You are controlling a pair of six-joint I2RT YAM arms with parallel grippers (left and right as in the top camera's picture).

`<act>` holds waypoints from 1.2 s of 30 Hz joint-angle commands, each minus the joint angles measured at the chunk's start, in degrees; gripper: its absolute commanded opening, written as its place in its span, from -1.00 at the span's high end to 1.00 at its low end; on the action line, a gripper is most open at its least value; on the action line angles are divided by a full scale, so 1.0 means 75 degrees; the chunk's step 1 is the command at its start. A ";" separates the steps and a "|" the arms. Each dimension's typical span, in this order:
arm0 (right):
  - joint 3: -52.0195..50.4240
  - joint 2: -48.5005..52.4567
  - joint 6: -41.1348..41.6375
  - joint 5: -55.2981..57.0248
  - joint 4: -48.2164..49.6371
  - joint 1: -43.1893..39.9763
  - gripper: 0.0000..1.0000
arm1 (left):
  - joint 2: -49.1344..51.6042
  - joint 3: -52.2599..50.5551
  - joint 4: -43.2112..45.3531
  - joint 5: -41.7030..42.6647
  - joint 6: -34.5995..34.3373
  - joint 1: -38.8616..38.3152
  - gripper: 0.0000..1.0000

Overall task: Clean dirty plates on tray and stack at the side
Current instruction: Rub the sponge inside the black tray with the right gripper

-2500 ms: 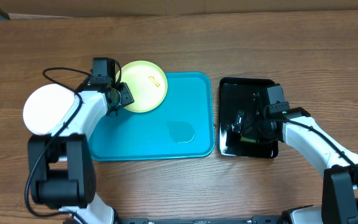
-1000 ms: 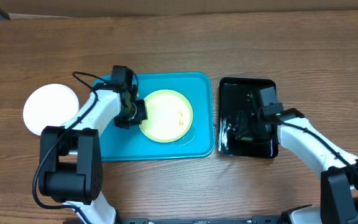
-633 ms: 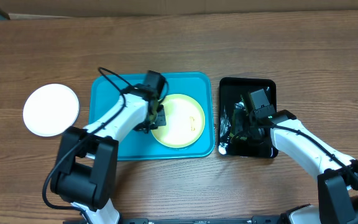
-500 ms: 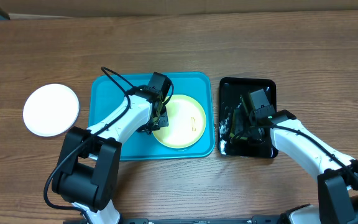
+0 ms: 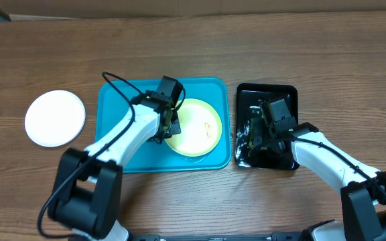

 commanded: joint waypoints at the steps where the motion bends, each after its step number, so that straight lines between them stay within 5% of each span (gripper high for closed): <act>1: -0.0131 0.0003 0.0052 -0.0233 0.0023 0.0026 0.93 | -0.0577 -0.0070 -0.0085 -0.0003 -0.0152 0.0041 0.92; 17: 0.1174 -0.0017 -0.0006 -0.0289 -0.1279 0.0026 0.93 | -0.0597 -0.1909 0.1311 0.0189 -0.1049 0.0044 0.92; 21: 0.1032 -0.0009 -0.0006 -0.0286 -0.1294 0.0029 0.46 | -0.0600 -0.2352 0.1856 0.0189 -0.1131 0.0044 0.91; 29: 0.0705 -0.0003 -0.0003 -0.0286 -0.0720 0.0026 0.43 | -0.0600 -0.2617 0.2218 0.0303 -0.1128 0.0041 0.91; 34: 0.0702 0.0006 0.0000 -0.0286 -0.0641 0.0026 -0.26 | -0.0600 -0.2617 0.2224 0.0300 -0.1128 0.0041 0.92; 36: 0.0702 0.0006 0.0000 -0.0289 -0.0647 0.0026 -0.35 | -0.0600 -0.2617 0.2224 0.0300 -0.1128 0.0041 0.92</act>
